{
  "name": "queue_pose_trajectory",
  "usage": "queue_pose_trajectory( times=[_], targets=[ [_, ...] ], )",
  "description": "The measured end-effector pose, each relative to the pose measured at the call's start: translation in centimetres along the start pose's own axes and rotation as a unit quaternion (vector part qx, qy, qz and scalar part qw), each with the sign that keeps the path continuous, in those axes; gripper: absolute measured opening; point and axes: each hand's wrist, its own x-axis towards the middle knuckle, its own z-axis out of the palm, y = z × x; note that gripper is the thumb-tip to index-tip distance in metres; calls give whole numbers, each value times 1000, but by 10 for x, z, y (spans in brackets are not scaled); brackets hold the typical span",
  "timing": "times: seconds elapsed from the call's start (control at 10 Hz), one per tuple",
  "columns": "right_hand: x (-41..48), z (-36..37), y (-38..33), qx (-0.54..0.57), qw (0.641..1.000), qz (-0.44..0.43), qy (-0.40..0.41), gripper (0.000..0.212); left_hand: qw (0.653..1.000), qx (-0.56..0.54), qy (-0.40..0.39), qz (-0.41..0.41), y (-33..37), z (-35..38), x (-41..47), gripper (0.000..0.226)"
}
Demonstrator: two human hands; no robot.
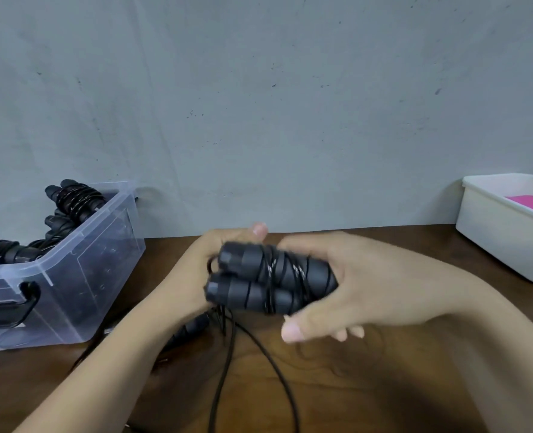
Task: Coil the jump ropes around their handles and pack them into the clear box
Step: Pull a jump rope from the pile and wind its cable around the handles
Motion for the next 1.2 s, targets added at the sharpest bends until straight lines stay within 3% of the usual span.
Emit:
queue_pose_trajectory(
  times=[0.1,0.2,0.4,0.5,0.7,0.8,1.0,1.1,1.2],
  targets=[
    [4,-1,9,165,984,-53,43,41,980,3,-165,108,-18,-18,2,38],
    [11,-4,17,231,963,-69,122,48,954,-115,-269,62,1,-18,18,60],
    [26,-7,23,262,928,-113,241,36,949,-9,-269,167,5,-16,10,52],
    [28,-8,30,165,939,-80,290,30,940,63,-273,196,8,-17,3,47],
    [35,-9,43,-8,928,-38,372,39,924,141,-286,213,12,-24,2,48],
    [38,-10,49,-96,922,-9,375,39,907,183,-286,247,16,-32,6,48],
    [36,-8,48,-219,942,58,250,41,912,134,-281,267,20,-50,19,38],
    [27,-3,34,-241,956,70,153,30,916,107,-289,259,19,-53,23,41],
    [19,9,20,-192,979,63,21,22,903,77,-335,257,23,-57,22,48]
  ],
)
